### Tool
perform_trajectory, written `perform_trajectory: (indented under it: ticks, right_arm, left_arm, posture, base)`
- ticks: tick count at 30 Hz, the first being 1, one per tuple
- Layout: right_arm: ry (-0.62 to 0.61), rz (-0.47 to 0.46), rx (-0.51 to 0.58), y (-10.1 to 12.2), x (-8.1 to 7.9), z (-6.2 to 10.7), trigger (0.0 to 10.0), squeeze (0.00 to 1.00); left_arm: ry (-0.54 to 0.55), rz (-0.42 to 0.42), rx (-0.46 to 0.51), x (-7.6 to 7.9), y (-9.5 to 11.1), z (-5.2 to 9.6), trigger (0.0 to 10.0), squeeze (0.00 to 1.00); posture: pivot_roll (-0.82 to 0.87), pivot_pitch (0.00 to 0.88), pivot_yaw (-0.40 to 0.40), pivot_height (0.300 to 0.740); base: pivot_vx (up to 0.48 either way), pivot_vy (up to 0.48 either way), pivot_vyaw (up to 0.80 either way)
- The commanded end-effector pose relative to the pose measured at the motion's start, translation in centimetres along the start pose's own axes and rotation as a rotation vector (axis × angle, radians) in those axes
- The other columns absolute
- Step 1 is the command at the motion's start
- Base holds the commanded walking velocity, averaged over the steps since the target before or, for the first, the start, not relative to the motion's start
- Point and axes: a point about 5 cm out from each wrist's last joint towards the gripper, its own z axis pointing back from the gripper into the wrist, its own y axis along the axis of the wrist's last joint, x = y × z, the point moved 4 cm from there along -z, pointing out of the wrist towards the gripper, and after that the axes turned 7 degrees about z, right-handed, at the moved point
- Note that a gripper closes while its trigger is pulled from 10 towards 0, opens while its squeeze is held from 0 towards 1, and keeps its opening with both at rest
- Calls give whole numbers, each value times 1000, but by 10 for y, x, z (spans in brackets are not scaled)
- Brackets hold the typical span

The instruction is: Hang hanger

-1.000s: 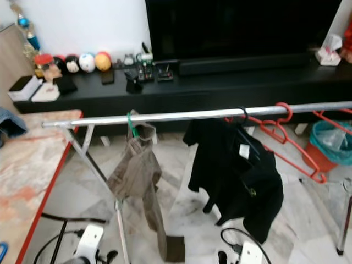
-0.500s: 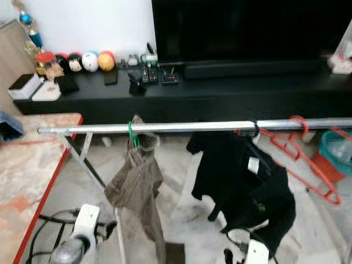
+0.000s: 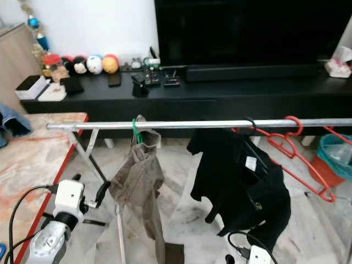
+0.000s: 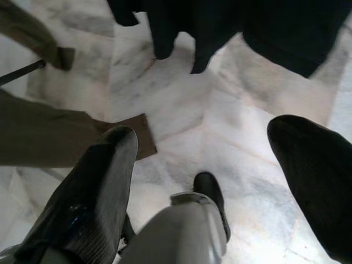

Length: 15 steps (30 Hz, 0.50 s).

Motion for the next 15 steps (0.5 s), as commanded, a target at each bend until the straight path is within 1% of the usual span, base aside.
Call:
perform_trajectory:
  ticks: [1,4,5,6,7,9,11,15]
  right_arm:
    - [19,11,-13,-1,-10,-1,10000,0]
    - [25,10,-9,0,-15,-2,10000,0]
    - [22,4,-4,2,-15,-3,10000,0]
    - [22,4,-4,2,-15,-3,10000,0]
    - [18,-3,-1,3,-15,-3,10000,0]
    - [13,-6,1,4,-14,-3,10000,0]
    - [1,-14,2,4,-11,-3,10000,0]
    - [-1,-15,3,7,-11,-4,10000,0]
  left_arm:
    - [-20,13,-3,8,4,-10,10000,0]
    - [-27,12,-39,13,-4,-19,10000,0]
    - [-31,16,-66,17,-8,-27,10000,0]
    - [-31,16,-66,17,-8,-27,10000,0]
    - [-30,15,-72,18,-8,-31,10000,0]
    - [-41,-3,-79,20,-8,-35,10000,0]
    - [-48,8,-79,22,-6,-40,10000,0]
    - [-35,15,-65,19,-4,-43,10000,0]
  posture:
    - [6,0,49,740]
    - [-7,0,54,740]
    - [-14,0,58,740]
    - [-14,0,58,740]
    - [-19,0,61,740]
    - [-24,0,65,740]
    - [-28,0,68,740]
    - [-20,0,61,740]
  base:
    - [0,0,0]
    - [0,0,0]
    - [0,0,0]
    - [0,0,0]
    - [0,0,0]
    - [0,0,0]
    - [0,-281,0]
    - [0,-276,0]
